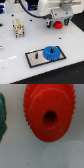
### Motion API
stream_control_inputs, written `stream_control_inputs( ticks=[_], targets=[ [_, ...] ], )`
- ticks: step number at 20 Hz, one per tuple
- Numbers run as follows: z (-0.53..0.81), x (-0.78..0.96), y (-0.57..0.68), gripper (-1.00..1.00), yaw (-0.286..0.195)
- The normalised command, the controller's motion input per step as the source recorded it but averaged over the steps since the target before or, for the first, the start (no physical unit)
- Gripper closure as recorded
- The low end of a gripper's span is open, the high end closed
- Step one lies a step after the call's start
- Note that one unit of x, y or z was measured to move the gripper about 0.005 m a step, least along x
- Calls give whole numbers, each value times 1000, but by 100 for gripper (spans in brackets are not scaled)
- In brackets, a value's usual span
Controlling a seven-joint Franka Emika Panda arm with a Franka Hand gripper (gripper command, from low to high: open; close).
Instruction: Insert the blue gear onto the right peg, followed by the red gear
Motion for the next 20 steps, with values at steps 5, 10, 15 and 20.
stream_control_inputs(
  ticks=[5,10,15,20],
  targets=[
    [-59,-170,51,100,0],
    [41,-59,20,100,0],
    [466,117,21,100,0],
    [571,341,-88,100,0]
  ],
)
